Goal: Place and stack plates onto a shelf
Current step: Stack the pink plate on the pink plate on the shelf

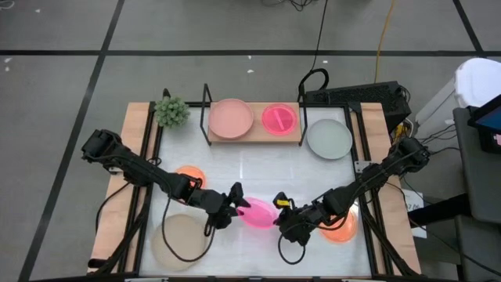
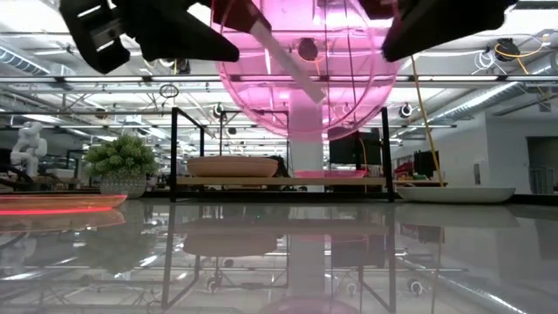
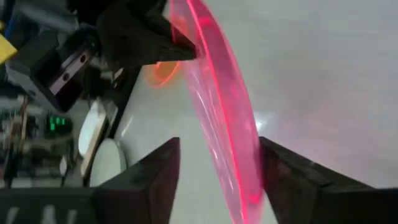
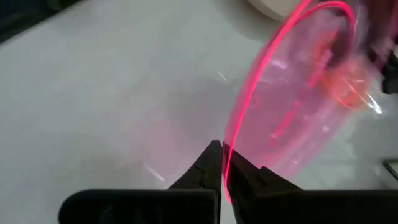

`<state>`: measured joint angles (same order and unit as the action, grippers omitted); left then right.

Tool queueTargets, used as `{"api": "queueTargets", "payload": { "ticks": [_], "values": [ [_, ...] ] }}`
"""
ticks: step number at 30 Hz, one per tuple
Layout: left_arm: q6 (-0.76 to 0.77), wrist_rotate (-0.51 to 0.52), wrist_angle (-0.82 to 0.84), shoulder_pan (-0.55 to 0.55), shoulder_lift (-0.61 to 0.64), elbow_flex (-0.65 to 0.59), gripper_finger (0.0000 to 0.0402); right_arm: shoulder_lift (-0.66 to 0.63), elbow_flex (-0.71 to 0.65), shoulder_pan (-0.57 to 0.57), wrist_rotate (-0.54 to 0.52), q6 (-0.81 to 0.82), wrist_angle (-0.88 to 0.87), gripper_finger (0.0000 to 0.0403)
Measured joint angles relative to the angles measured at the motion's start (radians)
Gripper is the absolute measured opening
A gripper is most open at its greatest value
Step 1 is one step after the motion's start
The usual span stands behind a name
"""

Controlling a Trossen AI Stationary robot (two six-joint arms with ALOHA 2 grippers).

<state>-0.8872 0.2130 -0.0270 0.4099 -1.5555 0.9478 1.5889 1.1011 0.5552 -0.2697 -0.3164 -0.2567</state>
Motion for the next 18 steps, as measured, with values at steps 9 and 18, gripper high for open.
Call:
{"api": "queueTargets", "payload": {
  "ticks": [9,18],
  "values": [
    [0.168,0.035,-0.007,0.021,0.033,0.000,0.0270,-0.032,0.000,0.008,-0.046,0.098,-0.057,0.0000],
    [0.188,0.047,-0.051,0.067,0.032,0.000,0.0331,-0.061,-0.001,-0.009,-0.070,0.093,-0.067,0.0000]
  ]
}}
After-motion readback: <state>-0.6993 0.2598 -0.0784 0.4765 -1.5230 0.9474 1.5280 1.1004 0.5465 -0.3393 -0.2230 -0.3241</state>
